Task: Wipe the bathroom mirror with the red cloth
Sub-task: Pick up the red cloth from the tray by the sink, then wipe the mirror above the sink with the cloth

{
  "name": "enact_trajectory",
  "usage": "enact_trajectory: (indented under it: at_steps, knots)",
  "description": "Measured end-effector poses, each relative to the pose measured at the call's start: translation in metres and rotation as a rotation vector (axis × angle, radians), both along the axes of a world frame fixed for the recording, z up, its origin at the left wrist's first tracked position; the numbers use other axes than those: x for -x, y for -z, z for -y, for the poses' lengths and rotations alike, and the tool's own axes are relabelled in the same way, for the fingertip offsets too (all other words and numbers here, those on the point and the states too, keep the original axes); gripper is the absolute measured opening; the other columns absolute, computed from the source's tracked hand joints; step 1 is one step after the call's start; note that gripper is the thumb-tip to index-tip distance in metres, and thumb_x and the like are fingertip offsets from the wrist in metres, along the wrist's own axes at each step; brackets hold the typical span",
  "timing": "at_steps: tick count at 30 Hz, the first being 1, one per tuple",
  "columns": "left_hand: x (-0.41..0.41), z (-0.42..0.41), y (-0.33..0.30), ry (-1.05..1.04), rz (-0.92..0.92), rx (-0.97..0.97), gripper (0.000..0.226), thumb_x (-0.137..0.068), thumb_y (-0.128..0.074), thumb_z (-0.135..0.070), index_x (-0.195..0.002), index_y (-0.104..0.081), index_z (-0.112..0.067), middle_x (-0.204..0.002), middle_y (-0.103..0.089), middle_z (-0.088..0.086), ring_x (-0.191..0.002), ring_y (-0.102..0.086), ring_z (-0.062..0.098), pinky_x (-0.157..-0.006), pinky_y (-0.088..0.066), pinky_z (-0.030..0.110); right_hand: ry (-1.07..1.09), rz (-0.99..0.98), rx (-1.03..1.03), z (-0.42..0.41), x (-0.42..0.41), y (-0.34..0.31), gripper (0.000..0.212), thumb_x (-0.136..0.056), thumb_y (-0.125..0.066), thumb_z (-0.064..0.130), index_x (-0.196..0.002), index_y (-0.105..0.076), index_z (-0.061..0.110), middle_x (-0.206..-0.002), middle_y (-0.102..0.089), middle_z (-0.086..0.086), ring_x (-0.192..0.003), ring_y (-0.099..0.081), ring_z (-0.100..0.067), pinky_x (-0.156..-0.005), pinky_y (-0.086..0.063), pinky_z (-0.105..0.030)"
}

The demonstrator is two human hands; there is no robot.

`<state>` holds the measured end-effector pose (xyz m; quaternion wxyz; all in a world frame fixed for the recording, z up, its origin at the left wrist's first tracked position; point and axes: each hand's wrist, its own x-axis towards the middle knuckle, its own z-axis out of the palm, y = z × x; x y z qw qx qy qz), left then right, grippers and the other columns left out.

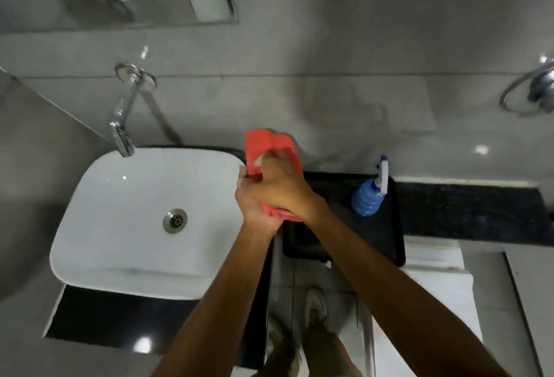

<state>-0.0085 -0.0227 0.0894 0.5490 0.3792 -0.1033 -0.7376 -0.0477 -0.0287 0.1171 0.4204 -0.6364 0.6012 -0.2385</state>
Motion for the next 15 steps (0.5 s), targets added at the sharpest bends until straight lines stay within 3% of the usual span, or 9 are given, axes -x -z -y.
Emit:
enact_trajectory:
  at_steps: [2,4,5,6,7,8,9,11,15]
  knots:
    - [-0.021,-0.005,-0.041,-0.167,-0.023,0.123,0.032,-0.077,-0.061,-0.061,-0.058,-0.060,-0.035,-0.049,-0.052,-0.014,-0.038,-0.049,0.006,-0.036,-0.040,0.015,-0.100,-0.035,0.139,0.003,-0.016,-0.048,0.028,-0.093,-0.068,0.035,-0.094,-0.066,0.007,-0.079,-0.062,0.006,-0.074,-0.061,0.001,-0.070,-0.049,-0.024]
    - [-0.048,0.000,-0.068,-0.368,-0.259,0.067,0.029,-0.089,-0.056,-0.056,-0.092,-0.073,-0.032,-0.086,-0.071,-0.009,-0.078,-0.069,0.006,-0.078,-0.060,0.023,-0.144,-0.093,0.397,0.009,-0.031,-0.092,0.037,-0.096,-0.064,0.040,-0.112,-0.068,0.007,-0.102,-0.073,-0.006,-0.100,-0.065,-0.020,-0.092,-0.050,-0.034]
    - [-0.064,0.004,-0.085,-0.415,-0.374,0.093,0.031,-0.096,-0.052,-0.042,-0.105,-0.073,-0.021,-0.099,-0.074,0.003,-0.090,-0.073,0.018,-0.092,-0.062,0.033,-0.149,-0.131,0.538,0.013,-0.040,-0.116,0.042,-0.097,-0.060,0.041,-0.125,-0.067,0.010,-0.121,-0.072,-0.009,-0.115,-0.062,-0.029,-0.103,-0.045,-0.040]
    - [-0.078,0.007,-0.105,-0.427,-0.429,0.150,0.035,-0.094,-0.052,-0.031,-0.106,-0.076,-0.009,-0.100,-0.076,0.013,-0.089,-0.077,0.030,-0.088,-0.064,0.047,-0.142,-0.174,0.660,0.017,-0.046,-0.139,0.048,-0.099,-0.056,0.042,-0.137,-0.061,0.013,-0.139,-0.065,-0.010,-0.130,-0.055,-0.033,-0.112,-0.038,-0.043]
    - [-0.091,0.014,-0.129,-0.420,-0.443,0.232,0.037,-0.088,-0.053,-0.028,-0.097,-0.079,-0.003,-0.094,-0.078,0.018,-0.082,-0.079,0.035,-0.072,-0.066,0.054,-0.131,-0.216,0.780,0.023,-0.054,-0.165,0.054,-0.102,-0.052,0.044,-0.148,-0.054,0.015,-0.155,-0.053,-0.010,-0.145,-0.044,-0.032,-0.120,-0.030,-0.044]
    - [-0.099,0.020,-0.150,-0.418,-0.443,0.280,0.040,-0.087,-0.052,-0.029,-0.089,-0.082,-0.003,-0.089,-0.079,0.018,-0.077,-0.079,0.036,-0.061,-0.065,0.054,-0.127,-0.257,0.861,0.033,-0.057,-0.188,0.059,-0.104,-0.048,0.045,-0.155,-0.045,0.016,-0.166,-0.038,-0.008,-0.156,-0.029,-0.030,-0.127,-0.020,-0.046]
    - [-0.103,0.028,-0.170,-0.413,-0.450,0.318,0.044,-0.092,-0.048,-0.031,-0.087,-0.083,-0.005,-0.089,-0.080,0.016,-0.078,-0.079,0.036,-0.060,-0.064,0.052,-0.134,-0.305,0.929,0.045,-0.059,-0.208,0.062,-0.106,-0.044,0.046,-0.160,-0.037,0.017,-0.171,-0.025,-0.007,-0.161,-0.015,-0.028,-0.130,-0.010,-0.049]
    - [-0.118,0.041,-0.218,-0.419,-0.411,0.382,0.056,-0.103,-0.037,-0.039,-0.097,-0.083,-0.009,-0.102,-0.080,0.016,-0.091,-0.079,0.037,-0.075,-0.065,0.051,-0.114,-0.380,1.065,0.066,-0.060,-0.255,0.065,-0.107,-0.040,0.046,-0.164,-0.026,0.017,-0.175,-0.011,-0.007,-0.163,0.000,-0.028,-0.131,-0.001,-0.053]
    - [-0.148,0.073,-0.336,-0.544,-0.287,0.544,0.054,-0.104,-0.040,-0.049,-0.137,-0.065,-0.014,-0.140,-0.067,0.012,-0.132,-0.061,0.035,-0.113,-0.045,0.050,0.040,-0.475,1.398,0.113,-0.052,-0.362,0.069,-0.105,-0.034,0.046,-0.165,-0.018,0.017,-0.175,-0.004,-0.011,-0.162,0.003,-0.033,-0.131,0.000,-0.056]
